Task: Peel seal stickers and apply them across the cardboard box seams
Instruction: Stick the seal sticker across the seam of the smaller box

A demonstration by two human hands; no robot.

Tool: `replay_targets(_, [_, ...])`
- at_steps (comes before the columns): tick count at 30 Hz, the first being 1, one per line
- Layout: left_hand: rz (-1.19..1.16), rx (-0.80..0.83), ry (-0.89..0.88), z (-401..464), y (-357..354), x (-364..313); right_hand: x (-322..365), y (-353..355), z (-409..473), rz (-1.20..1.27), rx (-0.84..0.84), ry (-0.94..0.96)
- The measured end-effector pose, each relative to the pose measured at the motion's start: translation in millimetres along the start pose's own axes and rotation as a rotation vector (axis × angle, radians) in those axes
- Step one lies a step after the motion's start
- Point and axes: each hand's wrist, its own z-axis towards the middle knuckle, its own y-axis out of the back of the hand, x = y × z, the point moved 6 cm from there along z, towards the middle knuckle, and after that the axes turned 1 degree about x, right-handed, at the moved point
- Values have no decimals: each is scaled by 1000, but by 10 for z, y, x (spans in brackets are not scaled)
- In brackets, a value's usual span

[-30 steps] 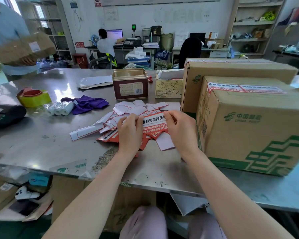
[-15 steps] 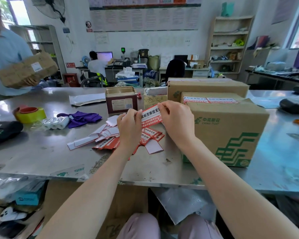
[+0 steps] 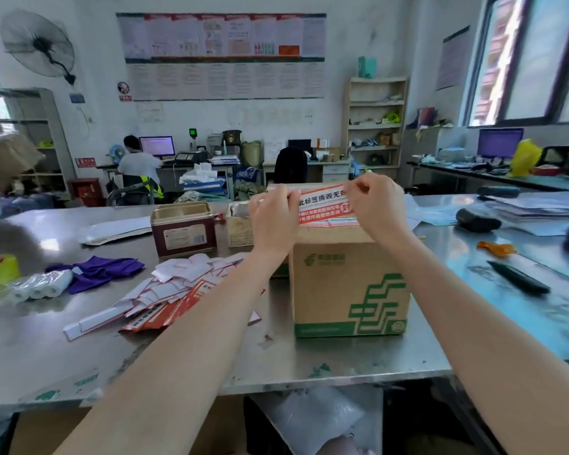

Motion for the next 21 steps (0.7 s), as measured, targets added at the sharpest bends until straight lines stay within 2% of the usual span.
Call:
replay_targets(6, [49, 122, -78, 236, -564, -527, -624, 317, 267, 72, 13, -190])
replay_targets(13, [151, 296, -91, 447, -1130, -695, -1096, 413, 462, 74, -22, -240])
replay_targets(21, [174, 406, -63, 513, -1471, -606, -1407, 342, 614, 116, 94, -286])
